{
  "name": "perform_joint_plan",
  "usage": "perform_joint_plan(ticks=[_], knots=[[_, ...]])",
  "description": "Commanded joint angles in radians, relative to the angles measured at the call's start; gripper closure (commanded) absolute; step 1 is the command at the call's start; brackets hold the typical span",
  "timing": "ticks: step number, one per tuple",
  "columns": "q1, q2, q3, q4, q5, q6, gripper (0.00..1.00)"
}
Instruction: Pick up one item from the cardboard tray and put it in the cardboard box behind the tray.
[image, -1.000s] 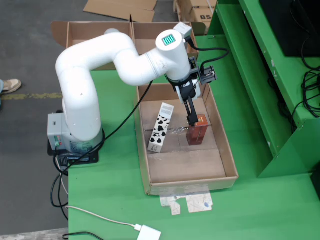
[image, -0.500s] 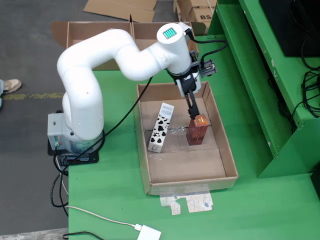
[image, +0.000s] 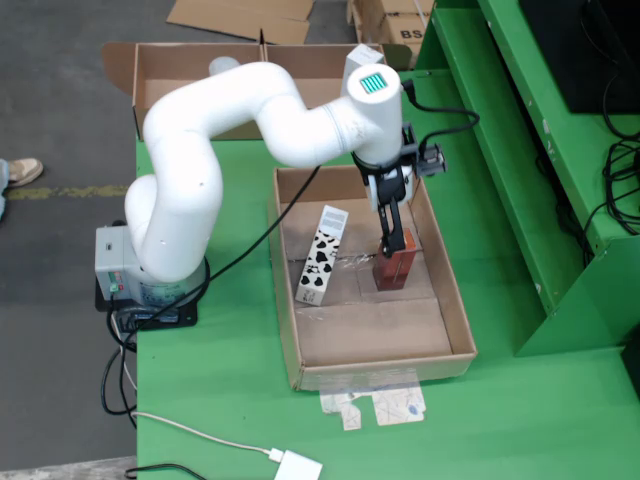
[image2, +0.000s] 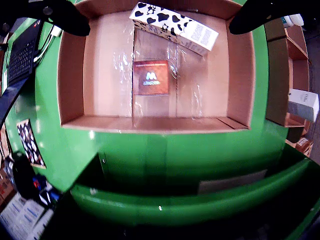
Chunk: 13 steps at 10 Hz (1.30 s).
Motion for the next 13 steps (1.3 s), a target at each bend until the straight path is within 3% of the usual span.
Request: perform_joint_plan(ticks=[1,2,4,5,6,9,10,12,13], knots=[[-0.044,-0.637,1.015,0.117,-0.061,-0.020,0.00],[-0.044,-0.637,1.015,0.117,-0.061,-0.020,0.00],[0.012,-0.760,1.015,0.485,-0.389,-0.073,0.00],[0.012,-0.760,1.015,0.485,-0.389,-0.072,0.00],[0.050,-0.777,1.015,0.519,-0.560,-0.099,0.00],[0.052,-0.772,1.015,0.518,-0.531,-0.091,0.00],[0.013,-0.747,1.015,0.461,-0.339,-0.055,0.00],[0.002,-0.736,1.015,0.431,-0.289,-0.041,0.00],[-0.021,-0.704,1.015,0.336,-0.179,-0.019,0.00]])
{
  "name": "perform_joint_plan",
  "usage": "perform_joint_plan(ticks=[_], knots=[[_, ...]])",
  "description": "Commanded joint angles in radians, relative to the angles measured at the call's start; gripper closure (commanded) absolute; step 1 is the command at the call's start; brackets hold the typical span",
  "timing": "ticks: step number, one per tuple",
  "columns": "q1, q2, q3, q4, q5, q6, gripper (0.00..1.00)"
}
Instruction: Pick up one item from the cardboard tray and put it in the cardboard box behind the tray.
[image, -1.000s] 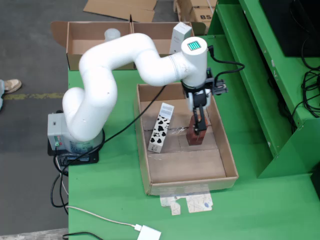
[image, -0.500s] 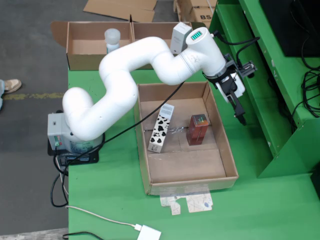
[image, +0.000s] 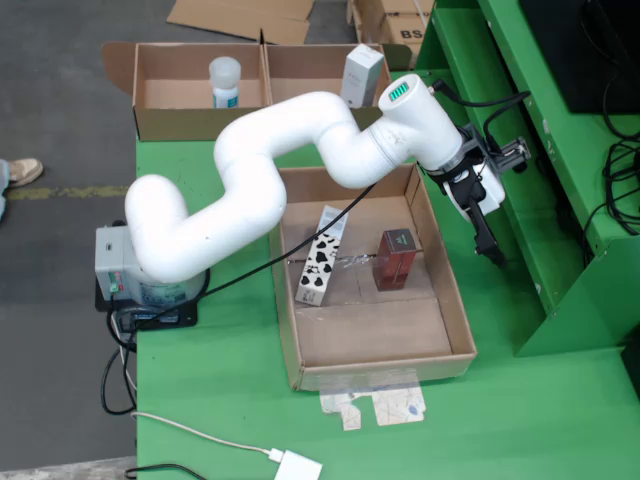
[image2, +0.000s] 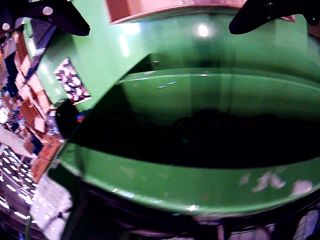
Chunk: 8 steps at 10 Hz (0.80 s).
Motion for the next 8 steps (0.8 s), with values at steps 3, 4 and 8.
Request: perform_joint_plan(ticks=[3,4,8], knots=[[-0.050,0.194,0.271,-0.524,0.454,0.045,0.00],[-0.049,0.236,0.271,-0.638,0.477,0.040,0.00],[-0.049,0.299,0.271,-0.796,0.491,0.040,0.00]])
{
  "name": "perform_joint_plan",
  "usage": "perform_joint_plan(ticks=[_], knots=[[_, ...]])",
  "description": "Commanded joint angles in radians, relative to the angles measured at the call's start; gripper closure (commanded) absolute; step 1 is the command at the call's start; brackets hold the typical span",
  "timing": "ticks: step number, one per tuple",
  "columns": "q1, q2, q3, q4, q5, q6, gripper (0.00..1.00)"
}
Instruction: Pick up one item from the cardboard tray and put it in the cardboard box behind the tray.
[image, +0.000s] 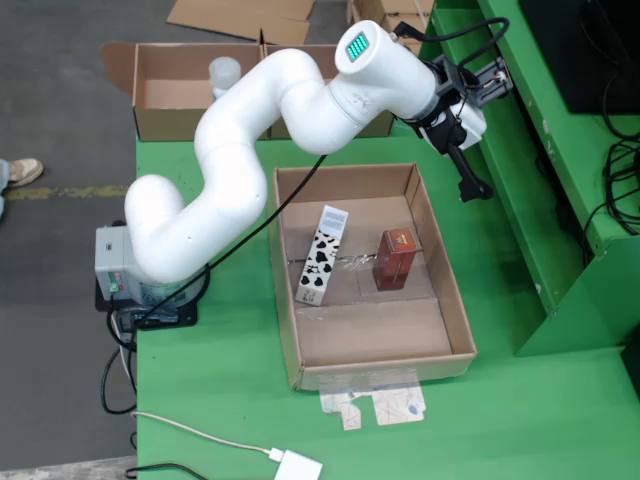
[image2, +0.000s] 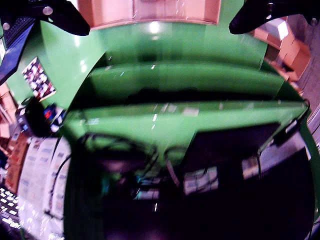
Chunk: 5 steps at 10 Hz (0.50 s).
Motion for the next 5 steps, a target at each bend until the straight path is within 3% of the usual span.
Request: perform_joint_plan(ticks=[1,5], knots=[[-0.015,0.041,0.026,-0.461,0.122,-0.002,0.00],[-0.025,0.027,0.026,-0.418,0.118,-0.007,0.00]])
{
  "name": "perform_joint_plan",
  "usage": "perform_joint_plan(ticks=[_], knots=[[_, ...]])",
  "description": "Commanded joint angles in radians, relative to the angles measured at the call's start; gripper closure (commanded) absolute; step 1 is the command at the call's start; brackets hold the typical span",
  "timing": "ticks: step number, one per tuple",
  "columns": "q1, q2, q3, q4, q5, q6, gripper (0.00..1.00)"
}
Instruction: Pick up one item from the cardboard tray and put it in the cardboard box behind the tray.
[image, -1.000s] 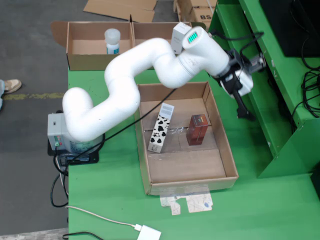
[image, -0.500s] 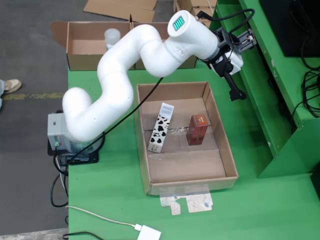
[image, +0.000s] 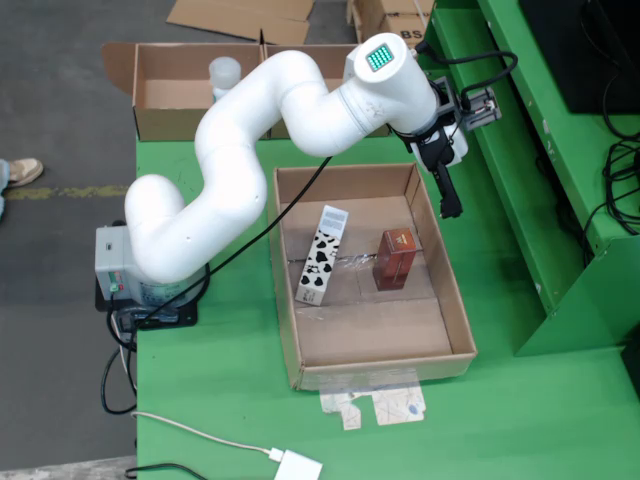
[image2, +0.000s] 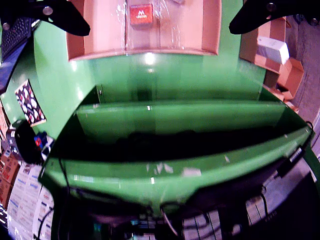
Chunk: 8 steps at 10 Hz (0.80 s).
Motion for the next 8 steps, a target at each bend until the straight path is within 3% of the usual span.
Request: perform_joint_plan(ticks=[1,8], knots=[[-0.009,0.027,0.024,-0.185,-0.002,-0.007,0.00],[-0.017,-0.030,0.024,-0.186,0.006,-0.008,0.00]])
